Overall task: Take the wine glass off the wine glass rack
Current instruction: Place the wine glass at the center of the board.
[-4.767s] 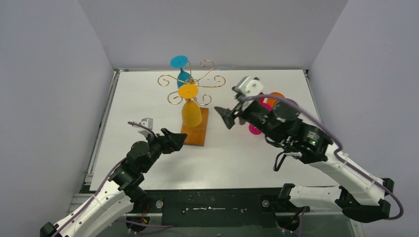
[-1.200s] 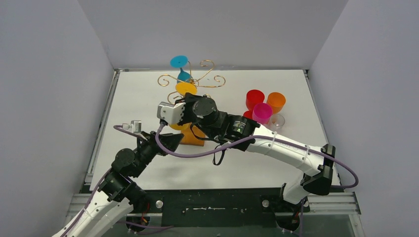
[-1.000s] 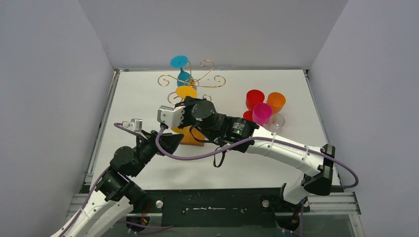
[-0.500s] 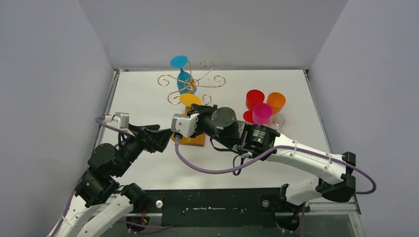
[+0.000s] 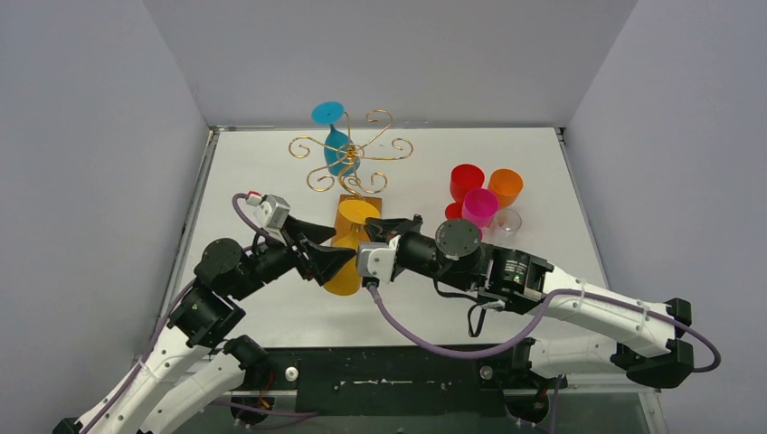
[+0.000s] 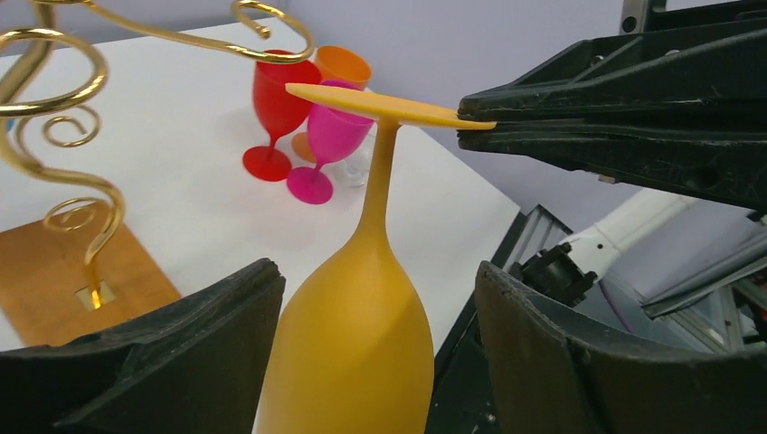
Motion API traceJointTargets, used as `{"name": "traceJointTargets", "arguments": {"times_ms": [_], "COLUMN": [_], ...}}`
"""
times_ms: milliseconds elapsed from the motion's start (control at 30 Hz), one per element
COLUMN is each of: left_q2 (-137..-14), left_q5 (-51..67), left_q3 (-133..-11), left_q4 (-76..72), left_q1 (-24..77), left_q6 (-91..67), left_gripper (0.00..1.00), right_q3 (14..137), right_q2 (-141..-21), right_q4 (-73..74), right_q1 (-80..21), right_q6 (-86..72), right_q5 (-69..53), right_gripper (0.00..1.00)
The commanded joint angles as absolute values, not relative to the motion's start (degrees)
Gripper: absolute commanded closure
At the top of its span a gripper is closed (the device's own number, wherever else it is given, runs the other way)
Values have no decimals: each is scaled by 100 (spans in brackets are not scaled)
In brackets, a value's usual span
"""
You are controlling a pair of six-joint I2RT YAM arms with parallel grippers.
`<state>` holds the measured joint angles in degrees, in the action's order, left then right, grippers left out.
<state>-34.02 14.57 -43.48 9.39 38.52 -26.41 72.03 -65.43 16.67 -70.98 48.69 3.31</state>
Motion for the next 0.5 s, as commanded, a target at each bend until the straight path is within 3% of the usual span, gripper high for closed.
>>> {"name": "traceJointTargets", "arguments": {"times_ms": [0,367,467], "left_q2": [-3589,-4120,-4288], "left_q5": [2293,2798,2974], "left_q3": [-4032,-3774,-3782], "left_q4": [-710,-1844,-1989], "left_q1": [3831,3836,3840], "left_q6": [-2850,-3434,-3562], "left_gripper": [27,37,44], "right_q3": [7013,6617,6493], "right_q2": [-6165,-5784,-5729], "right_q4": [1000,983,929], "right_q1": [-7154,-7154,-7154], "right_q6": [4681,4157,4035], "right_q5": [35,35,35], "right_gripper": [100,100,100]}}
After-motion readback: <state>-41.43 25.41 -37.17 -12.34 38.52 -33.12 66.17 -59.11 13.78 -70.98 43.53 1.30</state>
